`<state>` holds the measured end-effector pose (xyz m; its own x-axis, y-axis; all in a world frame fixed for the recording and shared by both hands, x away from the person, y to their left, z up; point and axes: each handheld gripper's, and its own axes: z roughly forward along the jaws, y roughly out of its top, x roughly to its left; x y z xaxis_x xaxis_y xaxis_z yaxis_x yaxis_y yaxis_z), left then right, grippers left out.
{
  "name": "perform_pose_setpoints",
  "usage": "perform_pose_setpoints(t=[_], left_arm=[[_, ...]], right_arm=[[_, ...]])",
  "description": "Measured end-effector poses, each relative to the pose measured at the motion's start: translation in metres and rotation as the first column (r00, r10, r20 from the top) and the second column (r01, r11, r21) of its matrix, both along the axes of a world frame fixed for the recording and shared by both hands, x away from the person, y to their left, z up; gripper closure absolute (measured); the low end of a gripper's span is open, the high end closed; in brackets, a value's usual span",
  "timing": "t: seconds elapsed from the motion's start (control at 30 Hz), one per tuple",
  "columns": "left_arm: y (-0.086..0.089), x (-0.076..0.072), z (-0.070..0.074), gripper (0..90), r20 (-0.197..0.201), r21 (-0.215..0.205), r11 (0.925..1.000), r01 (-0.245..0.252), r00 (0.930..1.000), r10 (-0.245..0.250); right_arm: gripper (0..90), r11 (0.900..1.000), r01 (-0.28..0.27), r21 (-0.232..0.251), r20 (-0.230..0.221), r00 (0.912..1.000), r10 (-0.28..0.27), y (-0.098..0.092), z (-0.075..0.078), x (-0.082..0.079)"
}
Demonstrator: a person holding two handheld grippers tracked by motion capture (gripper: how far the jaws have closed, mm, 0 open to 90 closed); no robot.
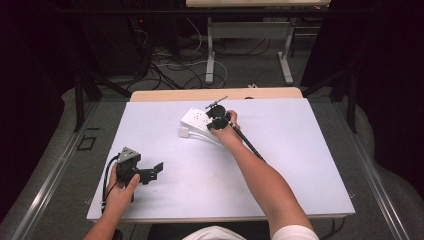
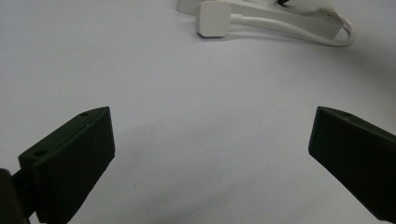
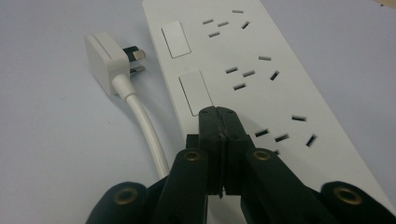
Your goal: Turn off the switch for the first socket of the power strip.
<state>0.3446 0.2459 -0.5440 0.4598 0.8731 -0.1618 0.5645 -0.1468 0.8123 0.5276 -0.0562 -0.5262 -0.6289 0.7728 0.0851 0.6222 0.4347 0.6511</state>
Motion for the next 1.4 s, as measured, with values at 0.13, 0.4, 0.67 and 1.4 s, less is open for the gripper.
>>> perform_pose_setpoints(t=[0.13,0.4,0.67,1.4], left_arm=[[-0.0003,0.0,0.0,0.4,0.0,0.001,1.0,0.001,1.0,-0.001],[-0.0005,-0.0002,0.0,0.4,0.002,0.003,1.0,0.002,1.0,-0.002],[-0.0008,-0.0001,-0.0003,0.4,0.005,0.001,1.0,0.001,1.0,-0.001],[-0.0006,0.0021,-0.0013,0.4,-0.001,-0.001,1.0,-0.003,1.0,0.003]], right_arm=[[90.0,1.0,0.013,-0.001,-0.01,0.9999,-0.013,0.0014,0.0008,-0.0012],[90.0,1.0,0.0,0.011,0.01,1.0,0.0,0.0006,-0.001,-0.0005],[90.0,1.0,0.005,0.016,0.006,1.0,-0.005,0.0003,-0.0014,-0.0006],[90.0,0.999,0.011,0.037,0.008,0.9999,-0.012,0.0016,-0.0051,-0.0002]])
